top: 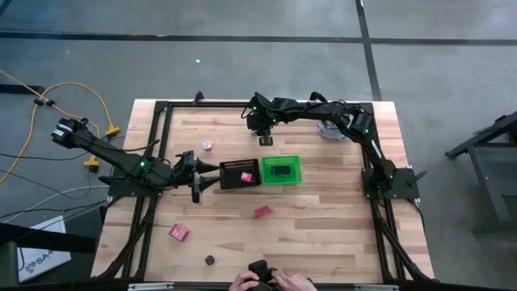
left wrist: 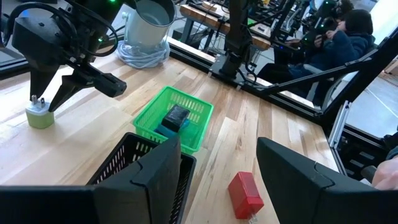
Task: Pick & Place Office items
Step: Put the green charger adapter into the black bin
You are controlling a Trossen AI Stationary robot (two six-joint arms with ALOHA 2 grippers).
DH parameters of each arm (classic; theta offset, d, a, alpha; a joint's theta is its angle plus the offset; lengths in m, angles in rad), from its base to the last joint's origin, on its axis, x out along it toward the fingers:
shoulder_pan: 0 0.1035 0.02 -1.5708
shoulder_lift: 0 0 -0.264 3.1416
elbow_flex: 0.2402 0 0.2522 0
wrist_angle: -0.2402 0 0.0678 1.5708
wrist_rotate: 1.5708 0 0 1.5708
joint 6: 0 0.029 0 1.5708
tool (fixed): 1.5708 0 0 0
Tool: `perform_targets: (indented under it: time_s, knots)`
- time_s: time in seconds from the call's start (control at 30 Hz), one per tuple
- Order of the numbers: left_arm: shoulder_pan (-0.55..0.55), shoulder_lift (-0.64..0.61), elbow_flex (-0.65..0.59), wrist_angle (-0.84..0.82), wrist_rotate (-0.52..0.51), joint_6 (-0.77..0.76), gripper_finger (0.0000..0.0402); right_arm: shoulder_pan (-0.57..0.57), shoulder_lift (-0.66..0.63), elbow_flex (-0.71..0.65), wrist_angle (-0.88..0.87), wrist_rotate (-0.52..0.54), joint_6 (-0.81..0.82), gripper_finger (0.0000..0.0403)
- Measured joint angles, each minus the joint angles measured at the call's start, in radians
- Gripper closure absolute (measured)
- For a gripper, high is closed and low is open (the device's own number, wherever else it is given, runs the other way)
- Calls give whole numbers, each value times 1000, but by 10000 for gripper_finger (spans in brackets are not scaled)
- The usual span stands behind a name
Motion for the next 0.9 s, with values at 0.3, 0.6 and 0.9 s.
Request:
perform_targets:
  time_s: [0.3,0.6,0.9]
  knots:
    - [0,0,0,0,0,0,198,0,0,0,-2,14,7,294]
    - [0,0,0,0,0,0,198,1,0,0,-3,17,18,296]
    - [0,0,0,3,0,0,198,2,-25,0,-44,-12,26,296]
